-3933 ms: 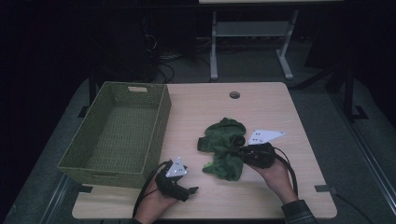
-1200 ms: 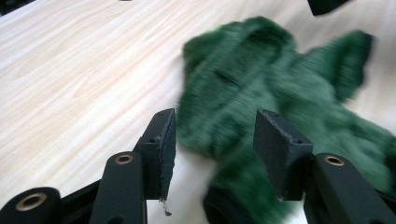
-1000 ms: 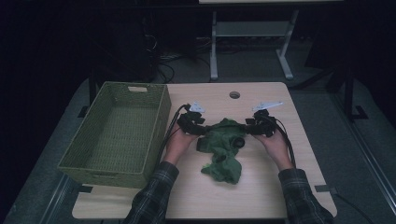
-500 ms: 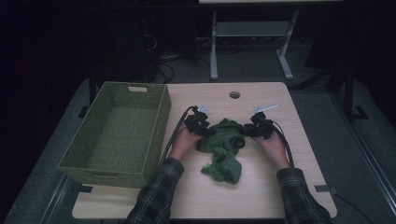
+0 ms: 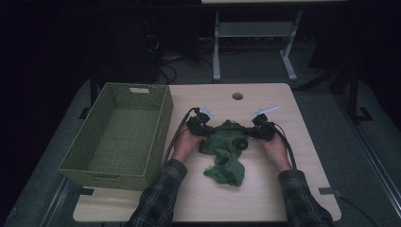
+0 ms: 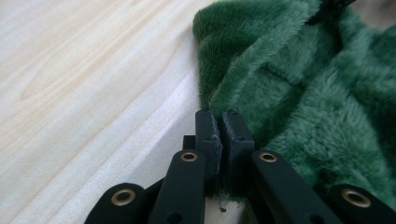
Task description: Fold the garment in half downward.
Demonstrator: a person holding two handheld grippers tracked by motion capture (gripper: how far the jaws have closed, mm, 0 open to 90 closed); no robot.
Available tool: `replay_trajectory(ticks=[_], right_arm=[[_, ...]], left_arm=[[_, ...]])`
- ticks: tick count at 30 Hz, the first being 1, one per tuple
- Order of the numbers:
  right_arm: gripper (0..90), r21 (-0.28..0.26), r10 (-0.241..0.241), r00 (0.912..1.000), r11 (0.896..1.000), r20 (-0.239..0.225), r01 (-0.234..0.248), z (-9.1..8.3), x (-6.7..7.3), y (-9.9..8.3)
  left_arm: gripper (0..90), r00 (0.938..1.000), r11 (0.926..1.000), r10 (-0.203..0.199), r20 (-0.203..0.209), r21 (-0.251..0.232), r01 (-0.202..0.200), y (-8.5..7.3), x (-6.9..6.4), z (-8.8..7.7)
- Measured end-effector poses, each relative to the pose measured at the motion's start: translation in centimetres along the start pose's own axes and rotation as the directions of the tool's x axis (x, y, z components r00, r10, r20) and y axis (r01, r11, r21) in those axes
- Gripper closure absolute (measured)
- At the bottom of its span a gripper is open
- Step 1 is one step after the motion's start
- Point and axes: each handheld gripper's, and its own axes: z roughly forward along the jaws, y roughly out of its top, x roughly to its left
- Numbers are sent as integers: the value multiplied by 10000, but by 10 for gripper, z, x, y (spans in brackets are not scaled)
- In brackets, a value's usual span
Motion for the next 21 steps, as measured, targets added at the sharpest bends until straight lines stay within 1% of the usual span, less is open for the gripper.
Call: replay_trajectory(ticks=[2,4,7,8,9,10,11,13,14,15,16,17,19,21], right_arm=[[864,-158,50,10000,9999,-43,-51,-4,0,2],[868,-424,3,10000,9991,-59,-5,-10,0,4],[871,-814,59,10000,9967,-58,-63,-19,-2,8],[871,-641,182,9997,9978,-156,-192,-20,-3,11],[871,-589,166,9997,9981,-187,-177,-21,-4,14],[873,-688,125,9998,9975,-158,-135,-23,-4,17],[873,-927,69,10000,9957,-52,-74,-27,-3,21],[874,-769,53,9997,9970,-222,-70,-30,-4,29],[874,-1013,-14,9999,9949,-137,0,-33,-2,32],[874,-1161,-76,9999,9932,-154,58,-36,-2,35],[874,-1041,-31,9996,9946,-279,2,-38,-2,39],[874,-1202,-124,9996,9927,-267,91,-41,-1,41],[874,-1414,-139,9994,9899,-313,93,-45,0,44],[874,-1468,-179,9990,9891,-411,117,-48,1,43]], left_arm=[[868,9999,9994,-103,9,-334,103,2,0,-4],[868,9999,9980,-163,-30,-605,161,6,-1,-11],[869,9999,9944,-148,-11,-1047,146,13,-1,-20],[869,10000,9937,-70,-34,-1121,66,16,-1,-23],[868,10000,9928,-36,-64,-1201,28,19,-1,-26],[869,9999,9908,-25,-115,-1353,10,22,-2,-29],[868,9999,9899,-15,-137,-1415,-5,24,-2,-32],[868,9998,9877,64,-211,-1561,-96,29,-2,-37],[868,9995,9866,106,-291,-1626,-152,32,-2,-40],[868,9994,9842,94,-347,-1763,-154,34,-2,-43],[867,9994,9805,30,-343,-1964,-97,35,-2,-46],[864,9992,9792,85,-380,-2023,-160,36,-2,-49],[864,9992,9757,79,-401,-2187,-165,37,-4,-52],[864,9988,9739,226,-426,-2247,-316,36,-7,-56]])
